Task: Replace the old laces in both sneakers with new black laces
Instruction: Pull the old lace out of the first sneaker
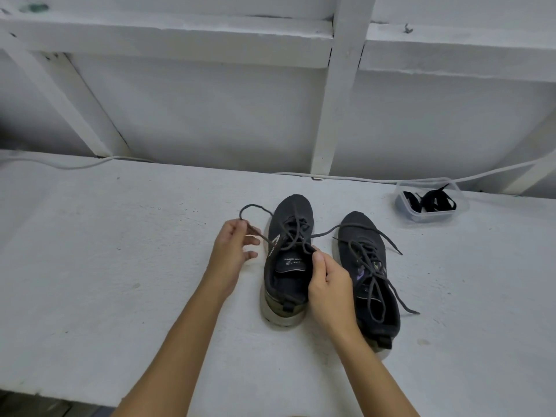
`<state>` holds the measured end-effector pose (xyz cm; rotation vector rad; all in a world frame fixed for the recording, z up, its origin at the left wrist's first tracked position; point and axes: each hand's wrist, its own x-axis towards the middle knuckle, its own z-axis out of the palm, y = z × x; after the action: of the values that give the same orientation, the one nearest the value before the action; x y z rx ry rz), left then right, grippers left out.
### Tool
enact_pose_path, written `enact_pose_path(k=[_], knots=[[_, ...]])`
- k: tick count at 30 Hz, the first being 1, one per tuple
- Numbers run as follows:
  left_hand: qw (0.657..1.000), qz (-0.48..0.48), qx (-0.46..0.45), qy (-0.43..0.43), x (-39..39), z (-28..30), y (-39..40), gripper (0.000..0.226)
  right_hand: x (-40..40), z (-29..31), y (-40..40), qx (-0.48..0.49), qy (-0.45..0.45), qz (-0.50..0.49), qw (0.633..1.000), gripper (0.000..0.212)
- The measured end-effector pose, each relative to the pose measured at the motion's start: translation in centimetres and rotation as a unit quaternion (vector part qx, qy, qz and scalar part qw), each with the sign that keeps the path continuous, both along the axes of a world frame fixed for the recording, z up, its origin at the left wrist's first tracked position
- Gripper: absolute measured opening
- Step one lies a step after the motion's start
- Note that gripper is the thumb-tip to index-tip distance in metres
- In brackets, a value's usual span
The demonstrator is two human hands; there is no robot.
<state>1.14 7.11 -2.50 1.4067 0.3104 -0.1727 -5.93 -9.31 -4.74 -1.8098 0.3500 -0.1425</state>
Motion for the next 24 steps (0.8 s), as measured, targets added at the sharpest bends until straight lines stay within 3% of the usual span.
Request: enact_pose_path(k=[3,4,6,8,9,12,14,16,20,24], knots=[[0.965,-0.213,0.155,-0.011,-1.1,-0.6,0.3,0.023,0.1,-0.2,0.0,-0.010,0.007,-0.007,1.000,0.033],[0.954,-0.230,0.190,-0.034,-1.2,-1.1,0.2,0.018,0.1,-0.1,0.0,-0.012,0.006,-0.010,1.000,0.031],[0.975,-0.144,0.157,-0.058,-1.1,-0.8,0.1,0.016,0.1,0.2,-0.1,-0.020,0.005,-0.009,1.000,0.029],[0.999,-0.033,0.019,-0.024,-0.5,-0.4,0.4,0.018,0.0,0.3,0.0,-0.023,0.008,-0.009,1.000,0.031],[0.999,-0.040,0.009,-0.009,-0.2,-0.3,0.7,0.018,0.0,0.3,0.0,-0.022,0.009,-0.011,1.000,0.031],[0.968,-0.215,0.123,-0.024,-1.3,-0.2,0.6,0.018,0.1,0.4,0.1,-0.028,0.006,-0.009,1.000,0.031],[0.961,-0.226,0.152,-0.047,-1.8,-0.3,0.0,0.014,0.0,0.4,0.1,-0.027,0.001,-0.009,1.000,0.031],[0.971,-0.169,0.156,-0.071,-1.7,-0.3,-0.8,0.010,0.0,0.3,0.1,-0.026,0.004,-0.010,1.000,0.031],[1.000,0.025,-0.009,-0.015,-0.5,-0.3,-0.8,0.016,0.1,0.3,0.2,-0.041,0.010,-0.007,0.999,0.029],[0.978,-0.193,0.082,-0.013,-1.2,-1.0,-0.3,0.021,0.2,0.3,0.1,-0.051,0.008,-0.012,0.999,0.032]])
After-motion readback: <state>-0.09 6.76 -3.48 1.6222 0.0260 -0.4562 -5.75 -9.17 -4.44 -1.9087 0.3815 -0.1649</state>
